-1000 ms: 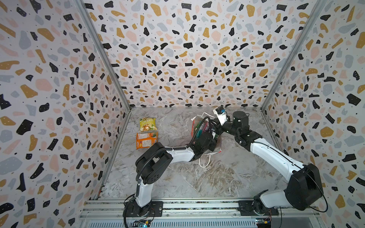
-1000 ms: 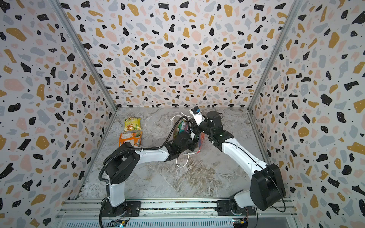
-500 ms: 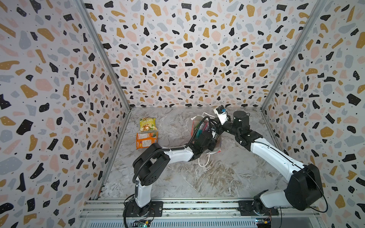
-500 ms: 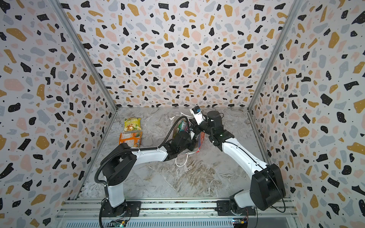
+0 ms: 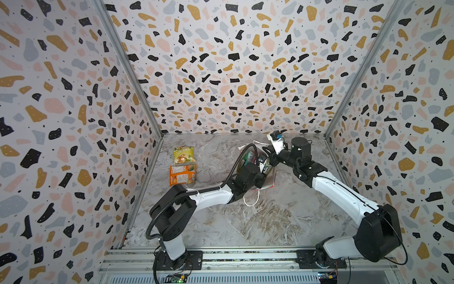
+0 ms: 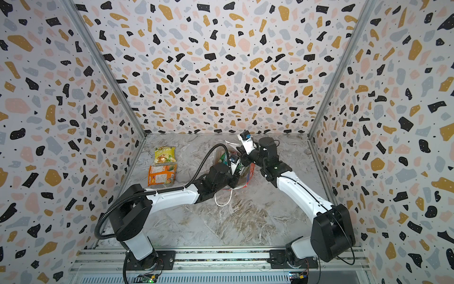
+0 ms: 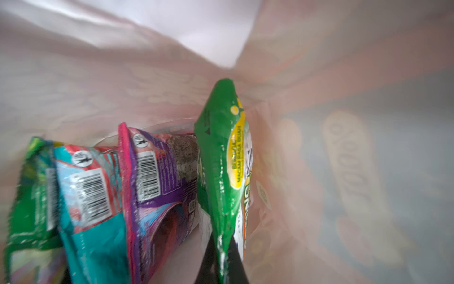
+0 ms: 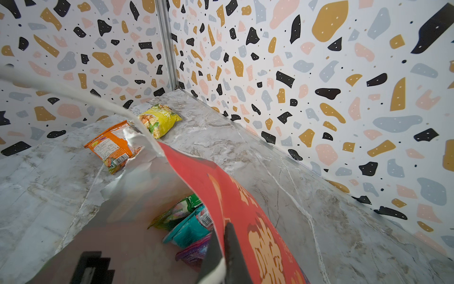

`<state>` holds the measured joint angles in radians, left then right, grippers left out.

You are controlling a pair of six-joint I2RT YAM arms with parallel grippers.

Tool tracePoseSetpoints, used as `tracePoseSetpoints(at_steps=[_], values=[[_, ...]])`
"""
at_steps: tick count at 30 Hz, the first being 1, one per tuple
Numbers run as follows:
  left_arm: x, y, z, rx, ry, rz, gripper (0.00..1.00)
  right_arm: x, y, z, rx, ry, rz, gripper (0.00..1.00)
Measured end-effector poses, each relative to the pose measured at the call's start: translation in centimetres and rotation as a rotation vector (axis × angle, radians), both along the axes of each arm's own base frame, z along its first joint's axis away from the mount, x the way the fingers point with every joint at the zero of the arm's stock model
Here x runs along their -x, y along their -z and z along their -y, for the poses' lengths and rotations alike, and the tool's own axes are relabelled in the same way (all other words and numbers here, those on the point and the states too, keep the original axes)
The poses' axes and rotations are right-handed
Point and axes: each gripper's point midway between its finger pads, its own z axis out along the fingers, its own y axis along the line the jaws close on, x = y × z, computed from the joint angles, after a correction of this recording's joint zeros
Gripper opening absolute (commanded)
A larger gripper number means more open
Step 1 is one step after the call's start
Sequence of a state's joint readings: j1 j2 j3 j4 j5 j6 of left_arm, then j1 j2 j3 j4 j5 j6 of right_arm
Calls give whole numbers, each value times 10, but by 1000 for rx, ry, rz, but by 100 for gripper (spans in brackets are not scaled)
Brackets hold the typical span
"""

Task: Take the snacks out of the paper bag
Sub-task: Pick up the snack from the paper bag.

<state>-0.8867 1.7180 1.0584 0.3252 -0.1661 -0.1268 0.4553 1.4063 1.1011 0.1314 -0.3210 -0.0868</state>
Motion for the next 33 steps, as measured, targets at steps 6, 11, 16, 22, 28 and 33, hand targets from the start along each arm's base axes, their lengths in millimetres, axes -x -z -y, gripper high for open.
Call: tracePoseSetpoints(at_steps=[6,11,16,22,28,33], values=[[10,-8,-13,3,-2,5,0,-1,0,1,0,3,0,0],[17,-34,-22,29,-1,31,0,-2,0,2,1,9,1,0],[28,-73,-35,67,8,78,0,-4,0,5,2,20,3,0],[43,-98,-52,54,17,95,0,-5,0,7,3,27,3,0],[58,-136,-81,78,4,137,0,-7,0,10,3,36,4,0],[60,-158,-112,98,-31,151,0,-8,0,11,3,40,4,0]])
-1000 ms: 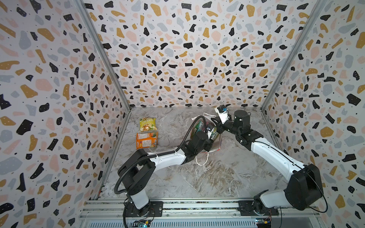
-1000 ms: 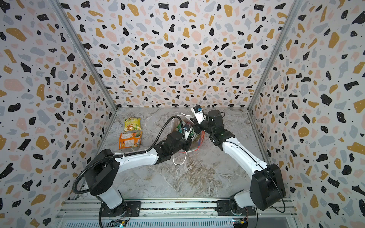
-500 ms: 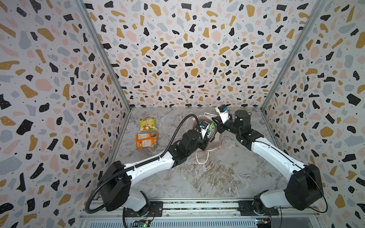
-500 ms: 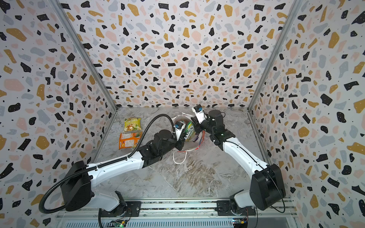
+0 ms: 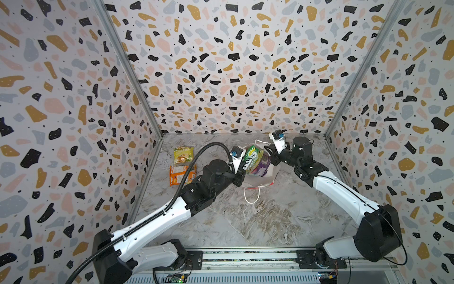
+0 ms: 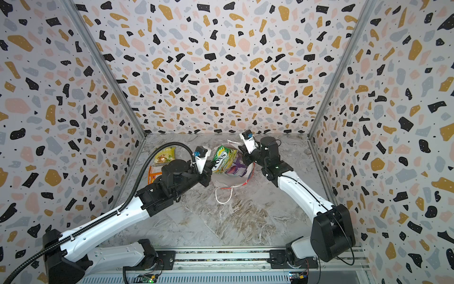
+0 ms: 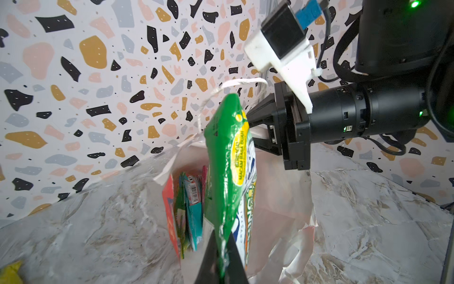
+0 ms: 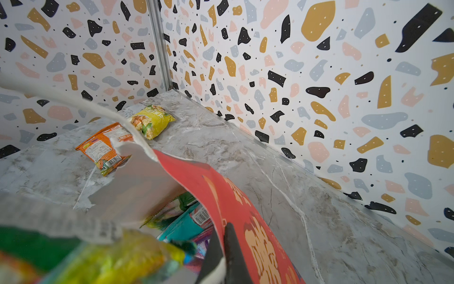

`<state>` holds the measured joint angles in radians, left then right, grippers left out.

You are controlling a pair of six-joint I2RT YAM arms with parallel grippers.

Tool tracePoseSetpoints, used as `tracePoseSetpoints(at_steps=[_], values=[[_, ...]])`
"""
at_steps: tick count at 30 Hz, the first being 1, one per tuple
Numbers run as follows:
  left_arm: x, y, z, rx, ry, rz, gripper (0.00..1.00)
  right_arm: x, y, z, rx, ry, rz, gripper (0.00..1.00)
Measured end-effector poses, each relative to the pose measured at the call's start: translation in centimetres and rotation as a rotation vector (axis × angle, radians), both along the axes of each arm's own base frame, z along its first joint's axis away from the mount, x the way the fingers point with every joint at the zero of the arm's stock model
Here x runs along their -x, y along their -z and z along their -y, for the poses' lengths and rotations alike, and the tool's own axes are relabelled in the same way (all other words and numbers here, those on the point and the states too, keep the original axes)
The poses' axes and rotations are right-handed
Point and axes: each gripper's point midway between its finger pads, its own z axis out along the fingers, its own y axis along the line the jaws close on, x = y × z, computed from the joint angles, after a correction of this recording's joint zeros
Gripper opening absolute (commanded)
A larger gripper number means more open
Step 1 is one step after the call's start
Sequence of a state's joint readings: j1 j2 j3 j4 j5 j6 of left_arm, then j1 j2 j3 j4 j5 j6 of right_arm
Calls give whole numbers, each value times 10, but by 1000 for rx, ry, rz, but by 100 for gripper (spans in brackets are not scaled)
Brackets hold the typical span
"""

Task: Take the snacks out of the paper bag
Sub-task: Pick up the snack from the paper bag, then place the snack at the top-left of the table.

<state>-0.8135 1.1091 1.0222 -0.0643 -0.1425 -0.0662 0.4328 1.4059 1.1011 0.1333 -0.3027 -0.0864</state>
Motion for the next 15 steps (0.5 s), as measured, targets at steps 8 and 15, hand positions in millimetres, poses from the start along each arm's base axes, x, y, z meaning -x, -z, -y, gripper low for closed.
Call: tracePoseSetpoints(at_steps=[8,15], values=[[-14,-21,-61,24,-81,-29,0,-2,1,5,2,12,-3,0],[-33,-50,-104,72,-161,-22,0,-6,1,10,4,30,-3,0]])
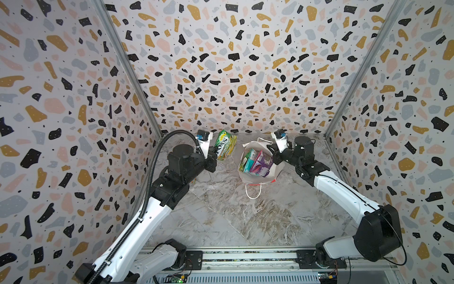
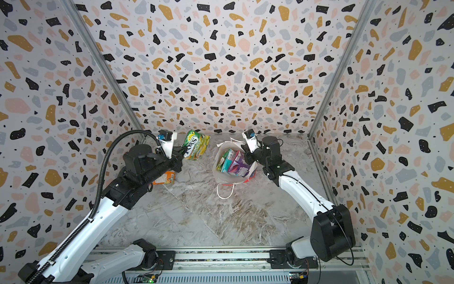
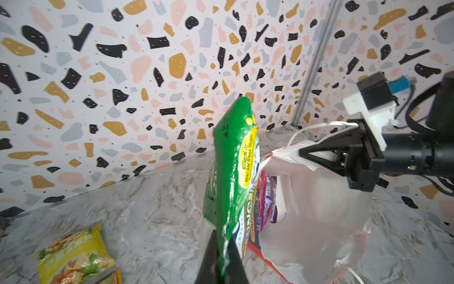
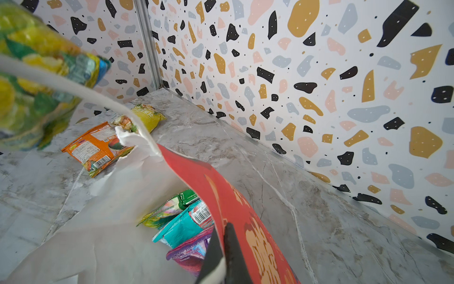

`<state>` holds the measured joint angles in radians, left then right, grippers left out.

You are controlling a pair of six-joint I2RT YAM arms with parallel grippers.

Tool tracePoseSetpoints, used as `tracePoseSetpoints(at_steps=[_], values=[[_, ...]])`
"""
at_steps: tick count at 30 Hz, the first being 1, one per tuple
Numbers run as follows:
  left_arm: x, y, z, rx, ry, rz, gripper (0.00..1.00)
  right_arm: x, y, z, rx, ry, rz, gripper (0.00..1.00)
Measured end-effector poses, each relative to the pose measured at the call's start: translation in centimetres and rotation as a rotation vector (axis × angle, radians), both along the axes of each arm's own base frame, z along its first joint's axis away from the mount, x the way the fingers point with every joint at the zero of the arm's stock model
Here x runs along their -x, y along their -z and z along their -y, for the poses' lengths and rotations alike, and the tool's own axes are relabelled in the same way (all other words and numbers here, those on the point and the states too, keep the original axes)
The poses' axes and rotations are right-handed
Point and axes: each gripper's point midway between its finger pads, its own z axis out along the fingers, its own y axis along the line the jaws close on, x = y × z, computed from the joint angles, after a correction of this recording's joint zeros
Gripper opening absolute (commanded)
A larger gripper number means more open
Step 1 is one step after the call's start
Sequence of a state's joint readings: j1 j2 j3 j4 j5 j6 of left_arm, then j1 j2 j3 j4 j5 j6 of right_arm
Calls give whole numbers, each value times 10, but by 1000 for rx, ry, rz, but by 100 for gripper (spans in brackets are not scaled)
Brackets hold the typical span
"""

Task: Take the snacks out of the paper bag
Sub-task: Place the snack at the top-left of the table.

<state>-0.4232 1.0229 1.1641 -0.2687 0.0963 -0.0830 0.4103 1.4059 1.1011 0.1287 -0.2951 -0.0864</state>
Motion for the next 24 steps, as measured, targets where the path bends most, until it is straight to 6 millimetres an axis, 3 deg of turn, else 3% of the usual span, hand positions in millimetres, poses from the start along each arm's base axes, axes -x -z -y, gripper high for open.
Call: tracePoseSetpoints(at_steps=[6,11,14,17,21,24], values=[[-10,-12,-20,14,-33,2,0,-1,0,2,0,4,0,0],[-32,-1,-34,32,-83,-37,0,-2,0,3,0,7,0,0],[-60,28,-39,45,-139,-98,0,-2,0,3,0,7,0,0],[-90,76,-42,55,-197,-193,0,-2,0,3,0,7,0,0],[-118,135,-43,78,-249,-316,0,-2,0,3,0,7,0,0],[-136,165,-45,110,-265,-374,0,-2,0,3,1,8,0,0]])
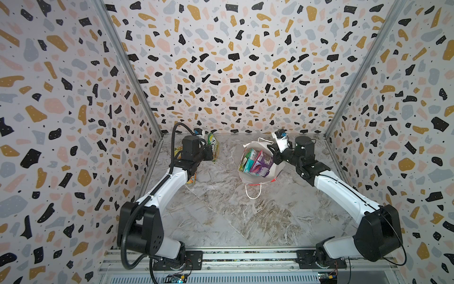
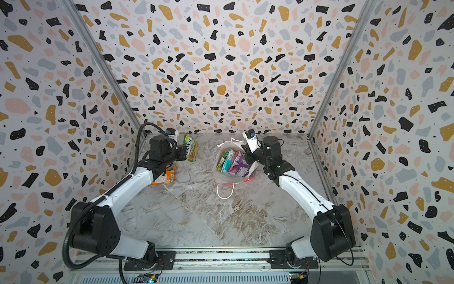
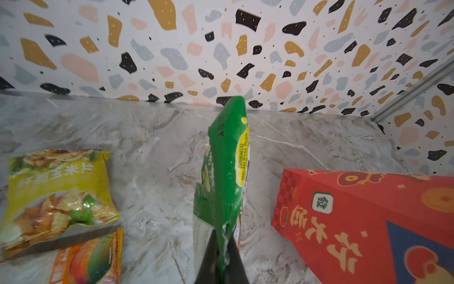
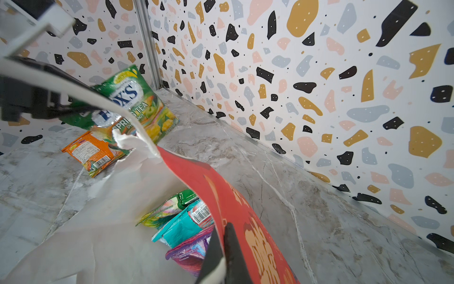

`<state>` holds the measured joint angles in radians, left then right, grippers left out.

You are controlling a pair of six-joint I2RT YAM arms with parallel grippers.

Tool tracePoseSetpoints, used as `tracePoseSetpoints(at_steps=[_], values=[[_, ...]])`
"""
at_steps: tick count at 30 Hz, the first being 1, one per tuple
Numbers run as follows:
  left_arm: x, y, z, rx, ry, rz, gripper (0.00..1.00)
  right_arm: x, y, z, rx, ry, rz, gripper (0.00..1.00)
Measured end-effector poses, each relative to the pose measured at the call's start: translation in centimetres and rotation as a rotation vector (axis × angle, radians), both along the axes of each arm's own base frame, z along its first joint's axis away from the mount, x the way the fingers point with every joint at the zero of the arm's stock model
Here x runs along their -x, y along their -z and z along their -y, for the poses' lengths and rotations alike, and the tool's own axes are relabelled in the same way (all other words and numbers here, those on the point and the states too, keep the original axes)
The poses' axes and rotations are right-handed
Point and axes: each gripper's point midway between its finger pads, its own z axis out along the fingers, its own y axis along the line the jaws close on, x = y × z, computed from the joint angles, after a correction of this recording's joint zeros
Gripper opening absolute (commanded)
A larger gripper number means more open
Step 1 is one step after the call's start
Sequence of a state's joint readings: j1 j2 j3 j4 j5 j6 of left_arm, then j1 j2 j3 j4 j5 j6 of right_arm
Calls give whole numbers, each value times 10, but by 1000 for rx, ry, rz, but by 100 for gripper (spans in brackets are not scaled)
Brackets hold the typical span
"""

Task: Take the snacks out of the paper bag
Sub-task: Place the snack at the top-left of the table.

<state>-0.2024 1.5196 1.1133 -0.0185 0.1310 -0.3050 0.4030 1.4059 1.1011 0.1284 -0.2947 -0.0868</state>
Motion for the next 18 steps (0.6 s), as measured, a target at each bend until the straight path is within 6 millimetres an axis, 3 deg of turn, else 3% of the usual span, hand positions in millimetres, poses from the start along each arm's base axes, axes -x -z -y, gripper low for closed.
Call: tracePoseSetpoints(at_steps=[9,18], values=[[-43,79,-26,63,-48,-148,0,0,0,0,1,0,0,0],[-81,90,-35,-22,-5,-168,0,0,0,0,1,0,0,0]])
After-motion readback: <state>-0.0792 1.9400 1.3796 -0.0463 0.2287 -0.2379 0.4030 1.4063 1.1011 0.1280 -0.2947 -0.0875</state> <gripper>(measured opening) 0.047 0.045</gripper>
